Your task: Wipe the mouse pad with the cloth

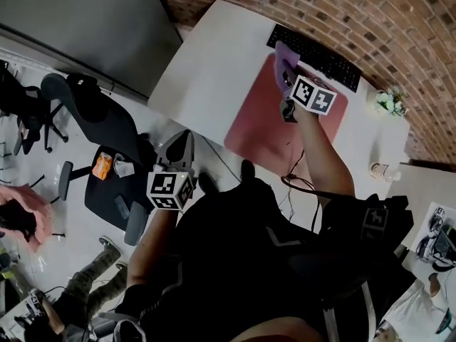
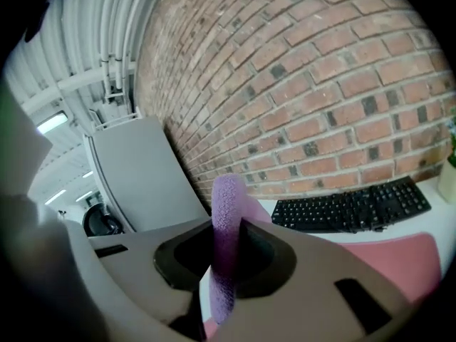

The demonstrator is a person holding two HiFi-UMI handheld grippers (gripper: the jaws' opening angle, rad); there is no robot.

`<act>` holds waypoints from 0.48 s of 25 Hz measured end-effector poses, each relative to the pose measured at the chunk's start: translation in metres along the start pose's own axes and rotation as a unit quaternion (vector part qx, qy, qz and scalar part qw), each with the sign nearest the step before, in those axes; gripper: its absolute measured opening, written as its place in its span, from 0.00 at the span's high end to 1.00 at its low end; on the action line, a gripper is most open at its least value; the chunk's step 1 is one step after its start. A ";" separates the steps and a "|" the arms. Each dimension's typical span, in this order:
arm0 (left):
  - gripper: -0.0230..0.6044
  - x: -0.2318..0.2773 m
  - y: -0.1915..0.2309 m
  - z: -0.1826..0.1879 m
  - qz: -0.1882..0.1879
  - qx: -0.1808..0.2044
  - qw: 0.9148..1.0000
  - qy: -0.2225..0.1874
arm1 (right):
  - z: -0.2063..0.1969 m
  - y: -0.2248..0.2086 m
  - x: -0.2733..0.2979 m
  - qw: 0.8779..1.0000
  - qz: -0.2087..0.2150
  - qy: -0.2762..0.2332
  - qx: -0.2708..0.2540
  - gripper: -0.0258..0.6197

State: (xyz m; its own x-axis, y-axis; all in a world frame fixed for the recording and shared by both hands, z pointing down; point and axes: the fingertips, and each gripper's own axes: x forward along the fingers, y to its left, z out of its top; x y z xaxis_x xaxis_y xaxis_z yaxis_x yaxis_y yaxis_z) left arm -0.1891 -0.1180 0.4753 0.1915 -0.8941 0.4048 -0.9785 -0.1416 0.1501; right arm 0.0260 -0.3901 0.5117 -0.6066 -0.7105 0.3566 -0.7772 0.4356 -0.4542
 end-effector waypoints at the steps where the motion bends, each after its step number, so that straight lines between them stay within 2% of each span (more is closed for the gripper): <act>1: 0.96 0.005 -0.006 0.005 -0.012 0.011 1.000 -0.004 | 0.005 0.004 -0.014 1.000 0.001 -0.006 -0.012 0.87; 4: 0.96 0.017 -0.021 0.018 -0.045 0.031 0.998 -0.016 | 0.015 0.015 -0.055 0.999 -0.002 -0.024 -0.041 0.87; 10: 0.96 0.023 -0.038 0.039 -0.092 0.036 0.994 -0.035 | 0.016 0.043 -0.124 0.991 -0.009 -0.048 -0.126 0.87; 12: 0.96 0.021 -0.040 0.045 -0.103 0.041 0.993 -0.042 | 0.018 0.053 -0.146 0.989 -0.010 -0.065 -0.130 0.87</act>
State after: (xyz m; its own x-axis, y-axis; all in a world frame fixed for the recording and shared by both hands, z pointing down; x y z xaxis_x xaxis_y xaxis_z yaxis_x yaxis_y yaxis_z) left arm -0.1489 -0.1504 0.4374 0.3839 -0.8745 0.2965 -0.9231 -0.3557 0.1462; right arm 0.0769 -0.2729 0.4210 -0.5769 -0.7784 0.2477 -0.8161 0.5362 -0.2157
